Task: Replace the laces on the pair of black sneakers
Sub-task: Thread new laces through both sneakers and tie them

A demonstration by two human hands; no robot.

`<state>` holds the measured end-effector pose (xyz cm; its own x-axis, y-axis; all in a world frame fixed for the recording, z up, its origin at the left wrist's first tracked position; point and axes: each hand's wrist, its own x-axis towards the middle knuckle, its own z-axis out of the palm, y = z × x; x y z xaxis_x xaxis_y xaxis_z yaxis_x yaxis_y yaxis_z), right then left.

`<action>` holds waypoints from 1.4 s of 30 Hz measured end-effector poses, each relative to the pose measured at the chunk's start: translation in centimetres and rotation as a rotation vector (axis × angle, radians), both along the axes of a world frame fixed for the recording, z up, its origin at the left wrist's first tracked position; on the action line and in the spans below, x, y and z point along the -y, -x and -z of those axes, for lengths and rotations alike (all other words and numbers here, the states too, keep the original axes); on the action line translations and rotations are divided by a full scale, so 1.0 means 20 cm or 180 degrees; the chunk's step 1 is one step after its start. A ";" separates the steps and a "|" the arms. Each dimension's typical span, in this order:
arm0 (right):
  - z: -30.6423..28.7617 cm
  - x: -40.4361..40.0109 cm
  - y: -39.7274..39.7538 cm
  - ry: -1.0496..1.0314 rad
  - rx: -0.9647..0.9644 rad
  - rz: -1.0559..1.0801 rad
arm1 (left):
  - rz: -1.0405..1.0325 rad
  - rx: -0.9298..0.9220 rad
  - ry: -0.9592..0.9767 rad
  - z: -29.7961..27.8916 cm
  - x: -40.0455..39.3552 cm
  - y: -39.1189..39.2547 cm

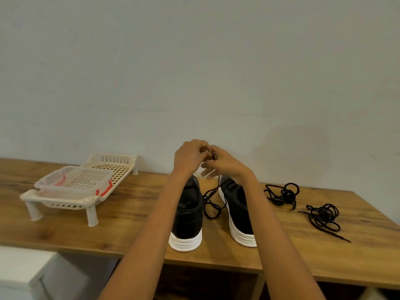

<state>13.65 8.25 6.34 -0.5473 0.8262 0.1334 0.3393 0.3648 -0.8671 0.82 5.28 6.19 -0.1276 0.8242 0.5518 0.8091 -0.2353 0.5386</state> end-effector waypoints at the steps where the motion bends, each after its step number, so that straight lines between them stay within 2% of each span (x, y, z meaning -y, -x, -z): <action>1: 0.01 0.01 0.00 0.0047 -0.0214 -0.0004 | 0.0005 0.0044 0.0010 0.00 0.00 0.00; 5: 0.06 0.01 -0.02 0.0469 -0.0522 0.0235 | 0.0233 0.0517 0.0058 0.03 -0.01 0.01; 9: 0.08 -0.03 -0.04 0.0716 -0.1176 0.1157 | 0.0198 0.0752 0.0350 0.06 -0.04 0.04; 12: 0.10 -0.06 -0.04 0.0692 -0.1285 0.1588 | 0.0049 0.0976 0.0436 0.08 -0.05 0.07; 15: 0.13 -0.06 -0.04 0.0366 -0.0940 0.1932 | -0.0216 0.1077 0.0344 0.09 -0.04 0.10; 19: 0.15 -0.06 -0.07 -0.0094 -0.0151 0.2249 | -0.0684 0.0621 0.0560 0.10 -0.02 0.10; 21: 0.15 -0.05 -0.07 -0.0357 0.0454 0.2389 | -0.0558 0.0568 0.0683 0.11 -0.02 0.09; 23: 0.14 -0.03 -0.06 -0.0697 0.0945 0.2394 | -0.0233 0.0624 0.0777 0.13 -0.03 0.10; 25: 0.12 -0.03 -0.04 -0.0955 0.0934 0.2022 | -0.0016 0.0735 0.0832 0.13 -0.04 0.10; 28: 0.10 -0.01 0.02 -0.0603 0.0190 0.0773 | -0.0026 0.0689 0.0706 0.13 -0.05 0.09; 30: 0.12 0.00 0.06 -0.0618 -0.0178 0.0439 | -0.0065 0.0711 0.0578 0.13 -0.05 0.07; 33: 0.14 0.00 0.08 -0.1040 -0.0432 0.0633 | -0.0166 0.0967 0.0456 0.10 -0.04 0.05; 38: 0.15 -0.04 0.05 -0.1006 -0.0487 0.0667 | 0.0012 0.1679 0.0503 0.10 -0.02 0.06; 42: 0.17 -0.05 0.06 -0.1051 -0.0661 0.1032 | 0.0322 0.1702 0.0588 0.12 -0.03 0.09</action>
